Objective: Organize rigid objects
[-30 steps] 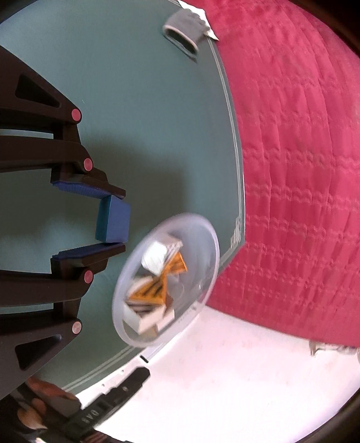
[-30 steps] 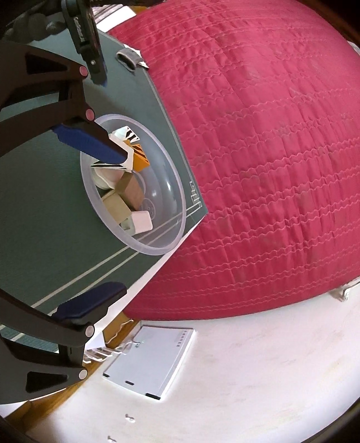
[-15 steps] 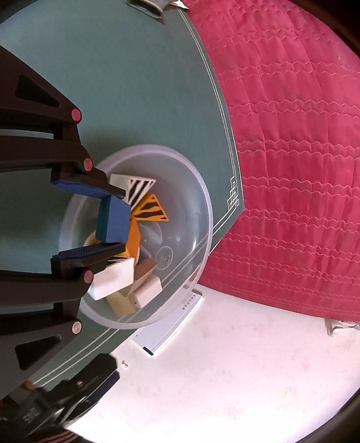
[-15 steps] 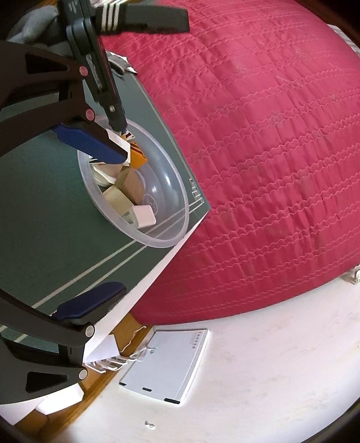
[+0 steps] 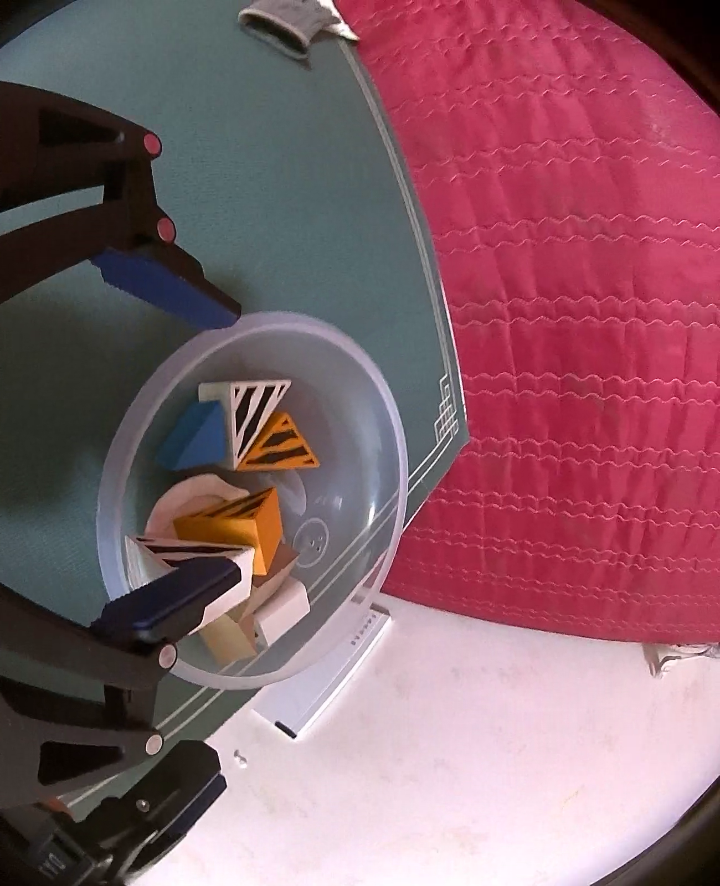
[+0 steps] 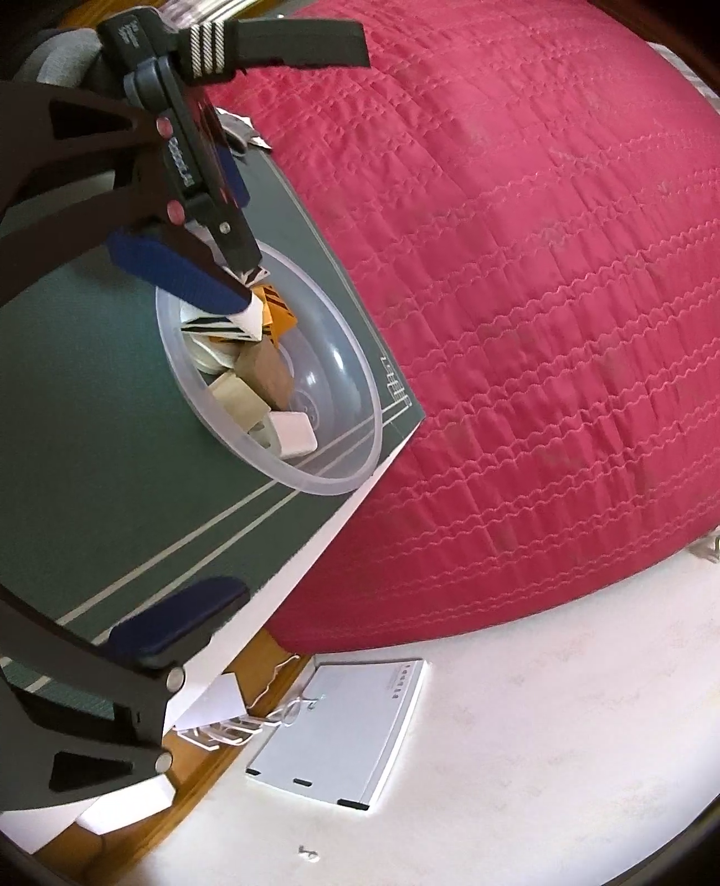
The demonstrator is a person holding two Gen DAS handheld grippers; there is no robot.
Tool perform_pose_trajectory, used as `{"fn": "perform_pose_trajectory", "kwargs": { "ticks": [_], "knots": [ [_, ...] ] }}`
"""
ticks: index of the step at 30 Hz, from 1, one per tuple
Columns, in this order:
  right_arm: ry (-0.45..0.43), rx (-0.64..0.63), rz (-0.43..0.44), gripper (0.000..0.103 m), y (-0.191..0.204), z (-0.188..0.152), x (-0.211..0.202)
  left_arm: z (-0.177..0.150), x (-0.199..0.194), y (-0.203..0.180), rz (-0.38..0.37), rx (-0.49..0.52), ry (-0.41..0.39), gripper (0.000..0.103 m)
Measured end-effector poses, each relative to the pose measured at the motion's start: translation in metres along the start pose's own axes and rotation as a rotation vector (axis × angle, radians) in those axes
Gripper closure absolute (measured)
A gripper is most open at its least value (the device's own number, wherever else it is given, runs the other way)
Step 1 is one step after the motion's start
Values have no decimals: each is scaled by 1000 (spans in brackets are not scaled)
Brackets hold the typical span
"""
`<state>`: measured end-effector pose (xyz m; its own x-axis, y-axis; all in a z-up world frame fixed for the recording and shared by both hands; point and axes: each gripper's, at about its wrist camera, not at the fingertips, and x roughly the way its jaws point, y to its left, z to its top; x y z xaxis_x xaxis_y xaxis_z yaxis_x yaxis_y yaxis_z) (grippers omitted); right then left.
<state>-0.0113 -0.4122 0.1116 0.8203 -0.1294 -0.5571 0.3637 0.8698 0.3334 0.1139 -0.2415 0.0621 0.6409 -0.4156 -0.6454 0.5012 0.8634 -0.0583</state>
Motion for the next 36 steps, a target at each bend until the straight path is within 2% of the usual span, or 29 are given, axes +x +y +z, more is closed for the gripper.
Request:
{"fn": "perform_pose_trajectory", "kwargs": {
  "ticks": [7,11,13,20,36],
  "knots": [
    [48,23,-29,0,-6,-1,8,-5,-10,7,117,15,-26,8],
    [131,15,-61,0,-5,-4,21,-11,-17,8,214,33,-40,3],
    [170,12,-70,0,-5,-6,27,-14,-20,8,237,40,-45,1],
    [146,-31,-68,0,2,-7,21,-21,-30,6,295,59,-53,1],
    [86,-192,-88,0,32,-9,7,-28,-41,4,352,49,-55,1]
  ]
}}
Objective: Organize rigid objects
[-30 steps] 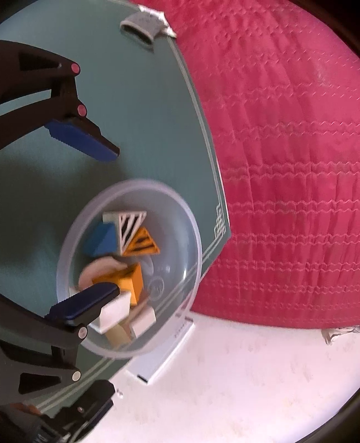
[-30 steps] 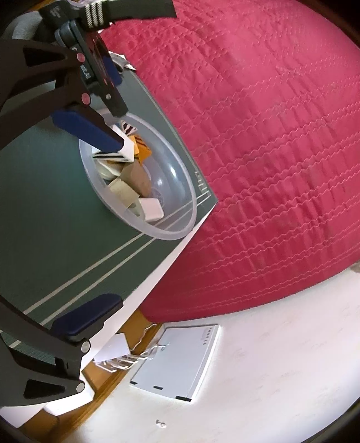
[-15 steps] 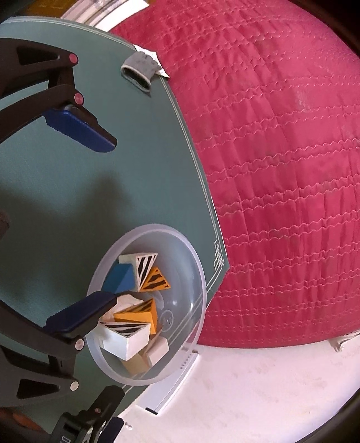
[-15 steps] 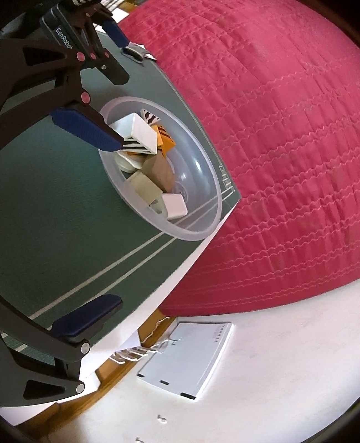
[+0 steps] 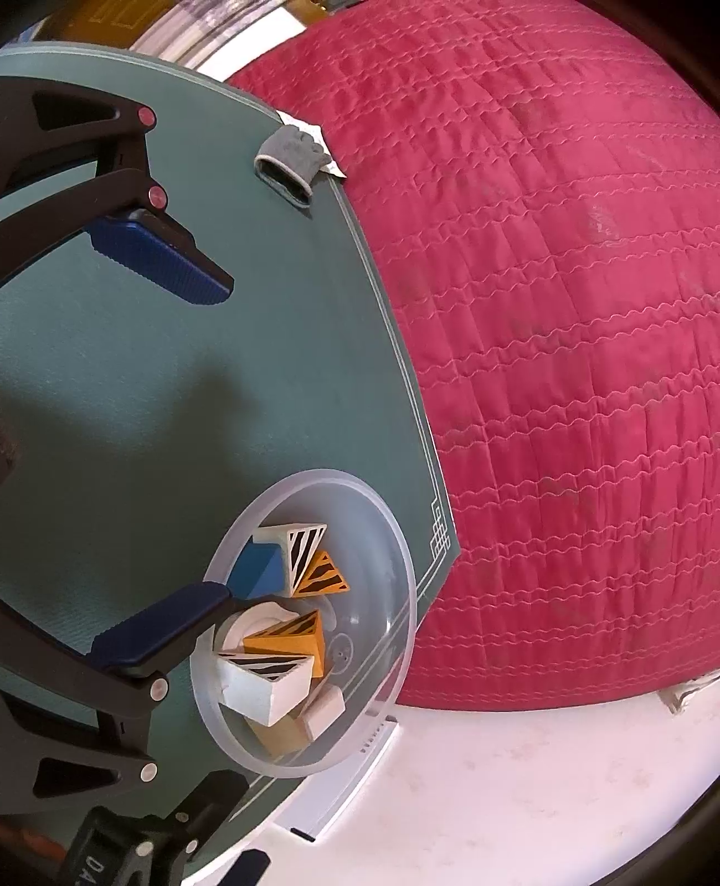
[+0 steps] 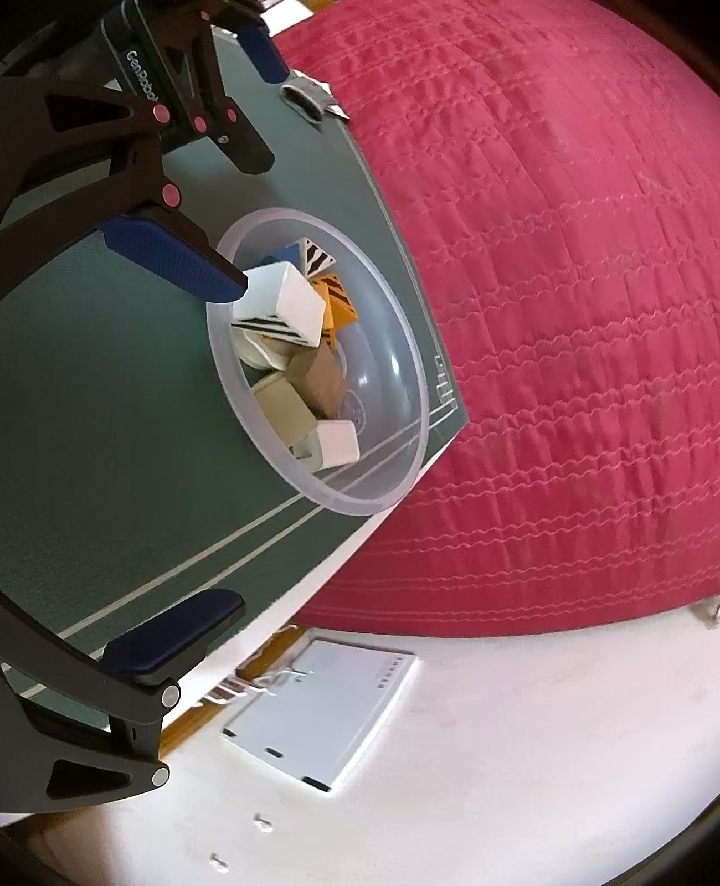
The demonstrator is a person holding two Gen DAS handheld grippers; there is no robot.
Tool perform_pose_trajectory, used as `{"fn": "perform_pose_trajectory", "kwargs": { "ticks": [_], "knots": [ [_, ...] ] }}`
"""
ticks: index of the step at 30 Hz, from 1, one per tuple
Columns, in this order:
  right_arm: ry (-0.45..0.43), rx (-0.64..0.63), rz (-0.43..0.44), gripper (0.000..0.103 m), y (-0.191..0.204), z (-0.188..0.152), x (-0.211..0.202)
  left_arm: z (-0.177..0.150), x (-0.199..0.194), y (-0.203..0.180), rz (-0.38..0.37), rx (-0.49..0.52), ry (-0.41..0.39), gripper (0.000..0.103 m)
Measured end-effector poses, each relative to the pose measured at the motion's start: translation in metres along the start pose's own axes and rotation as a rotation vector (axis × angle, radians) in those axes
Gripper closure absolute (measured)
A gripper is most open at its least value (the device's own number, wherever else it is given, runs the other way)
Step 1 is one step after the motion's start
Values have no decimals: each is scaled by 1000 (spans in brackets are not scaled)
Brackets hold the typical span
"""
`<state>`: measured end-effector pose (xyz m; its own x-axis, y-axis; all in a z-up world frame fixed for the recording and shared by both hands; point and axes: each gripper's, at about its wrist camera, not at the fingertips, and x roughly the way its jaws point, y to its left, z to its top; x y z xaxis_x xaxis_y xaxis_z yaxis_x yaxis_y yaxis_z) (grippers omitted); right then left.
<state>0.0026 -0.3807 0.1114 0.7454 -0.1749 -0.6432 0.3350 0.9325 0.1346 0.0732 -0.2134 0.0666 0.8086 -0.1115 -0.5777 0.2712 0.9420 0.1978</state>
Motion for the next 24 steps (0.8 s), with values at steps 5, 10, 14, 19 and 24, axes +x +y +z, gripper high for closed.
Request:
{"fn": "perform_pose_trajectory", "kwargs": {
  "ticks": [5,10,14,19,24],
  "knots": [
    [-34,-67,-15,0,11,-1,-8,0,-2,0,11,3,-5,1],
    [-39,-104,-17,0,17,0,-9,0,-5,0,25,6,-17,1],
    [-36,-130,-7,0,19,0,-9,1,-6,1,27,4,-23,1],
    [-45,-181,-1,0,24,3,-11,2,-9,0,39,9,-26,1],
    [-38,-185,0,0,22,4,-9,2,-11,-1,46,15,-28,1]
  ]
}}
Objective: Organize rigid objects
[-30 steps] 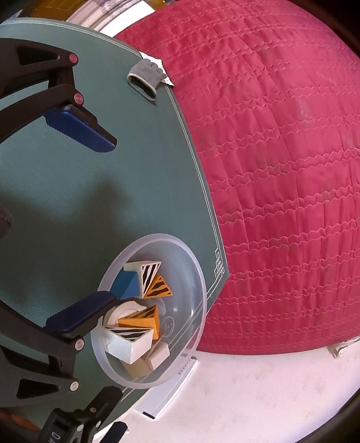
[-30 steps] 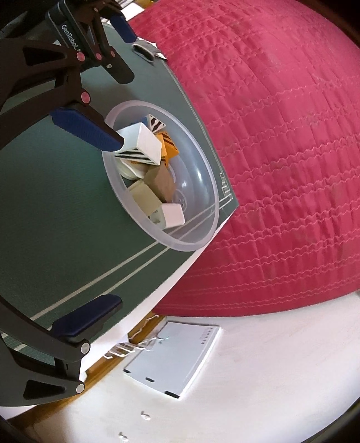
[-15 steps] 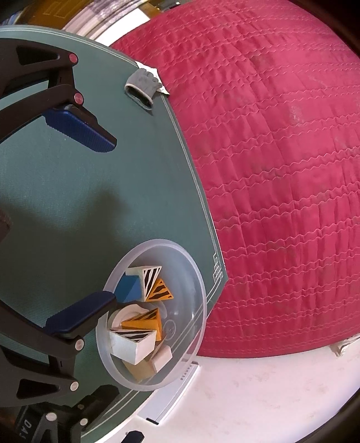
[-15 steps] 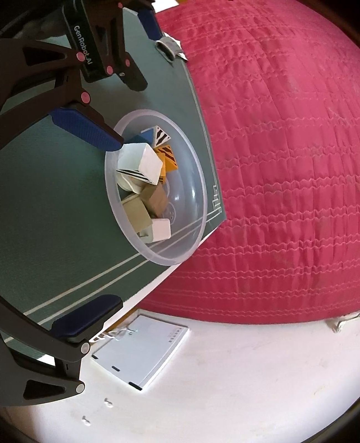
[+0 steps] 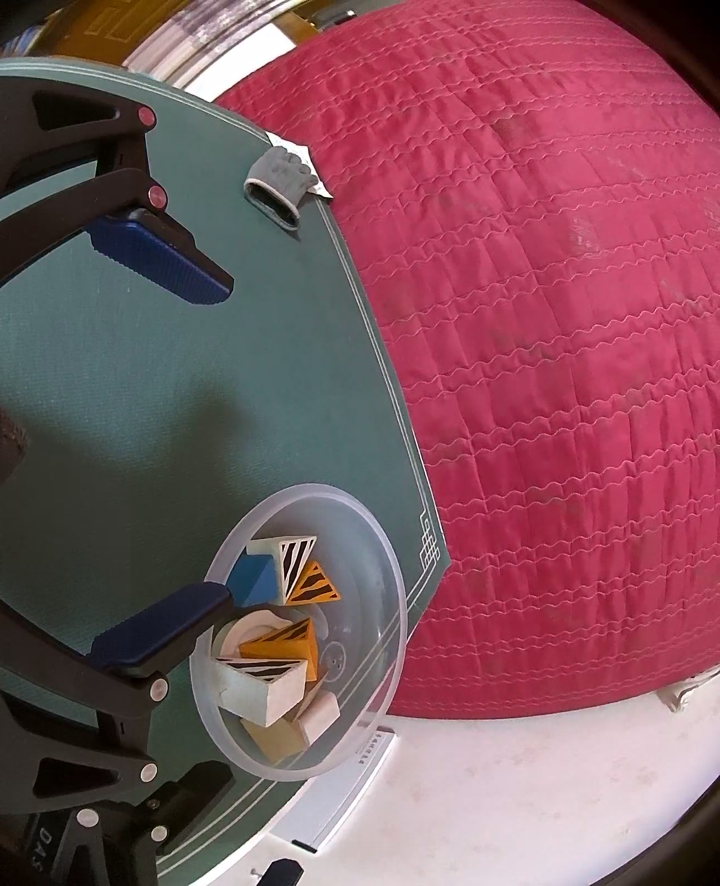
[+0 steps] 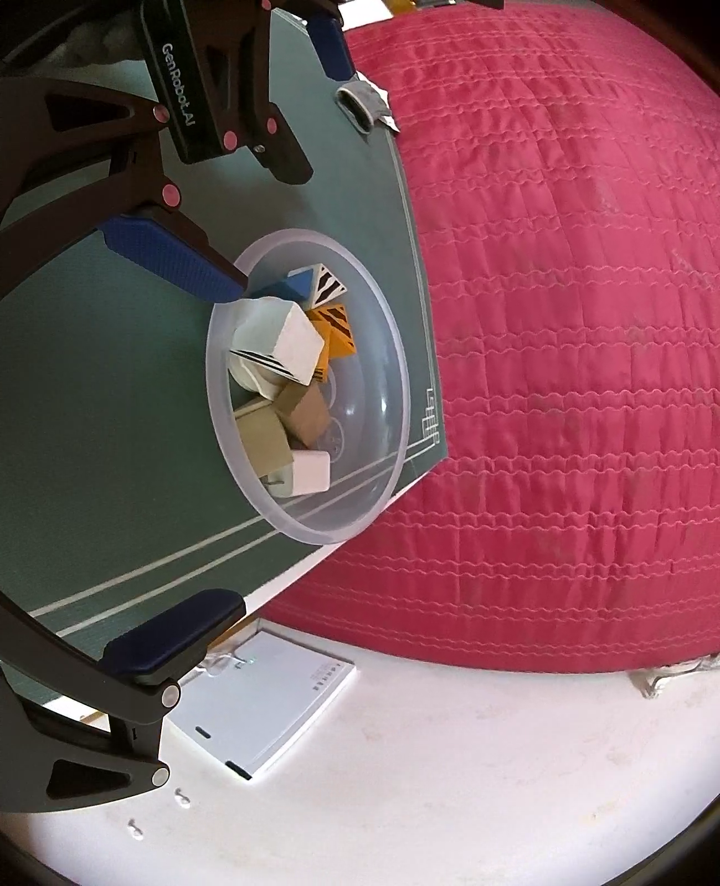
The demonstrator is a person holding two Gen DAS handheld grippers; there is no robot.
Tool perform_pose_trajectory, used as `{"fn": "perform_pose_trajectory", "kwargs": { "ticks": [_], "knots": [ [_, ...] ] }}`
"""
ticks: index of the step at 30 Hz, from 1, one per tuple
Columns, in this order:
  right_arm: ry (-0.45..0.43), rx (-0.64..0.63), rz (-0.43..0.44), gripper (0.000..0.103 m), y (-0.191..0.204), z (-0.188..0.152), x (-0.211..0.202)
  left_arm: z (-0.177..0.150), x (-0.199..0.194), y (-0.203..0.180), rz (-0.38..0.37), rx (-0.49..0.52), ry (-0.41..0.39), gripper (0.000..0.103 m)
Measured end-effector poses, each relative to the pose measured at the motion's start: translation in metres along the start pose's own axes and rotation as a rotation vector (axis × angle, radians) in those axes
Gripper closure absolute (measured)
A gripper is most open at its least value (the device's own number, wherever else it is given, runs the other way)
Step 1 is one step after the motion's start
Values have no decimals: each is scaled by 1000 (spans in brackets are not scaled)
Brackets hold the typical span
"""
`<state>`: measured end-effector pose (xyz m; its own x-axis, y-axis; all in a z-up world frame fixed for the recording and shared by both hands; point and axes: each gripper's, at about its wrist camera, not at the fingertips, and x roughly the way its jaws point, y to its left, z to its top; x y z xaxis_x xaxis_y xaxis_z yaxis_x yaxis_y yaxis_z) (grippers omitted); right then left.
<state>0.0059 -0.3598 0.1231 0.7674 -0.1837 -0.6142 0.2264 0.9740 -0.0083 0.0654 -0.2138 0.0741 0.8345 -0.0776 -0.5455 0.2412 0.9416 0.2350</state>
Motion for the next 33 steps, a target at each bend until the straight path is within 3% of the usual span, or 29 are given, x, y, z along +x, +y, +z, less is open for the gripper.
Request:
{"fn": "perform_pose_trajectory", "kwargs": {
  "ticks": [33],
  "knots": [
    [37,-6,28,0,6,-7,8,-5,2,0,-23,-3,9,1]
  ]
}}
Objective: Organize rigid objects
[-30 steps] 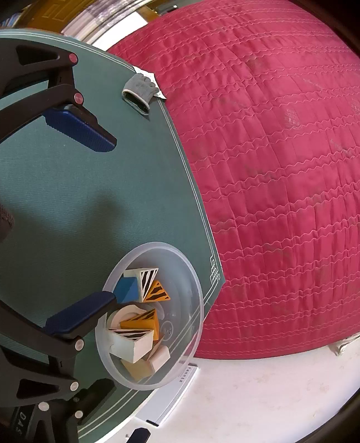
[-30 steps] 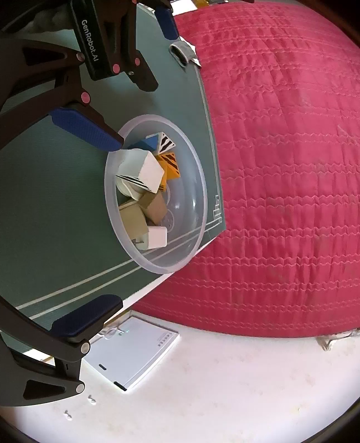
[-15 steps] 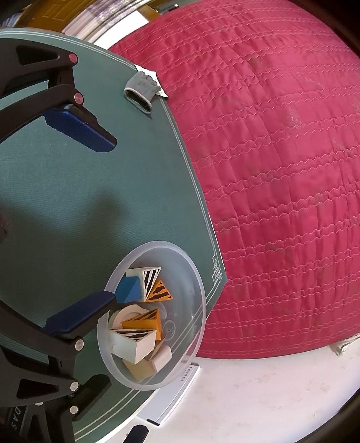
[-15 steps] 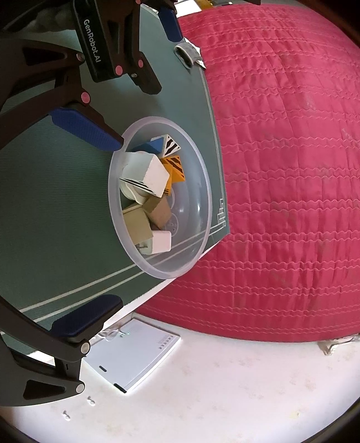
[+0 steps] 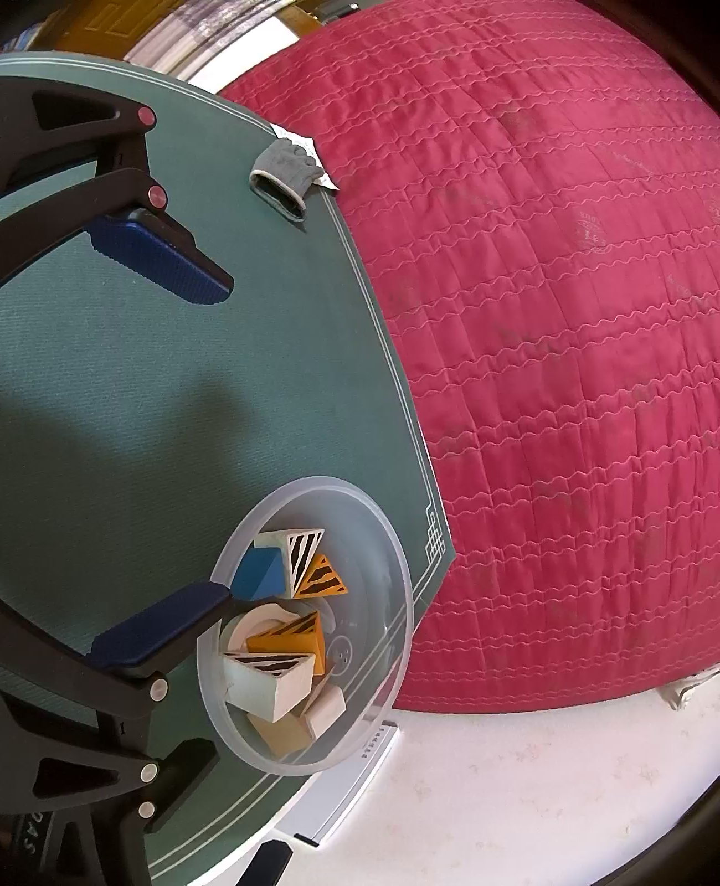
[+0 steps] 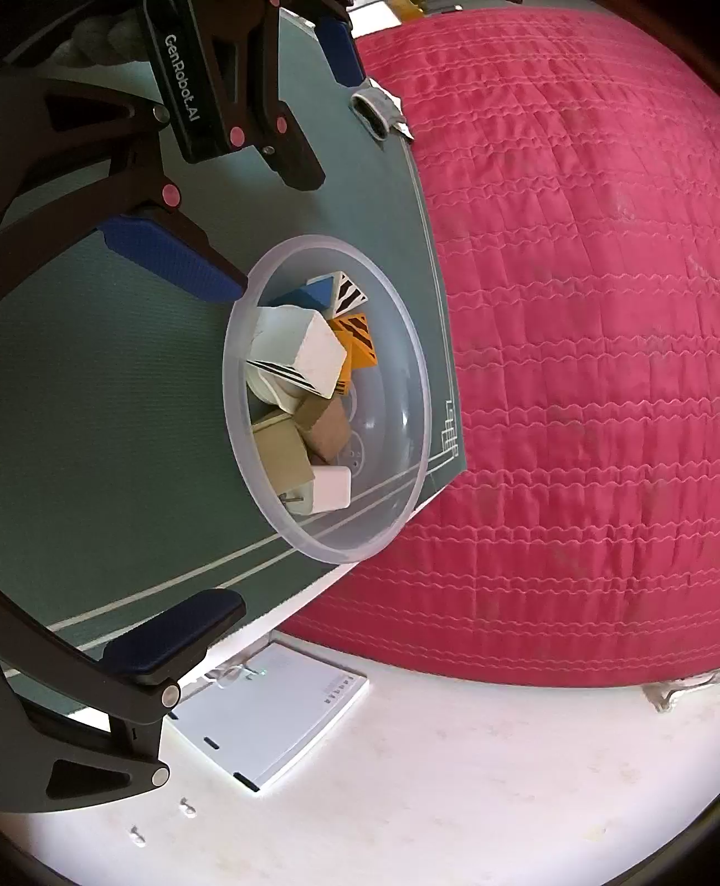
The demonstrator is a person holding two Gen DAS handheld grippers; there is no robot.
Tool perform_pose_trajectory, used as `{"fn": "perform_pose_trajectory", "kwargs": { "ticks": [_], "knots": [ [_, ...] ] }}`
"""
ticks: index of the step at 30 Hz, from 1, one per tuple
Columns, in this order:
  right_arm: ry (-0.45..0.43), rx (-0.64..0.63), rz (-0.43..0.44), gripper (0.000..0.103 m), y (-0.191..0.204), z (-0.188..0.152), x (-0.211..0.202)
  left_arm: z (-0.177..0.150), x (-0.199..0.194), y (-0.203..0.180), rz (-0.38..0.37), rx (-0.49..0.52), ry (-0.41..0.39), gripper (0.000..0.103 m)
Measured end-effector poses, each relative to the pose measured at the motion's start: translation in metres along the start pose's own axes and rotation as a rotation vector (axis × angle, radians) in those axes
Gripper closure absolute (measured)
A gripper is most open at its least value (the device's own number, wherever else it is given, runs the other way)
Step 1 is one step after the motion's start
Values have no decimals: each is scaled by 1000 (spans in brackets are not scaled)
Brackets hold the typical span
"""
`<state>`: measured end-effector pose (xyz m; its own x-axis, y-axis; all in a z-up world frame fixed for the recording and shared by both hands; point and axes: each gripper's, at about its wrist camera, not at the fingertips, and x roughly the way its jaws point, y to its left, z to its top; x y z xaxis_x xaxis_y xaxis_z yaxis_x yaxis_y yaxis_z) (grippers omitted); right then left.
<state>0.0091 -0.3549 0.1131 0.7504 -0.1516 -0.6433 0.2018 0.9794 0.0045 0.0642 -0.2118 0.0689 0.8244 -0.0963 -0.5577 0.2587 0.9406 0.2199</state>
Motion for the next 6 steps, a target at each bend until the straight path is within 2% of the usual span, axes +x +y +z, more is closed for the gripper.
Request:
{"fn": "perform_pose_trajectory", "kwargs": {
  "ticks": [6],
  "knots": [
    [22,25,34,0,-4,-1,4,1,0,2,-5,5,12,1]
  ]
}}
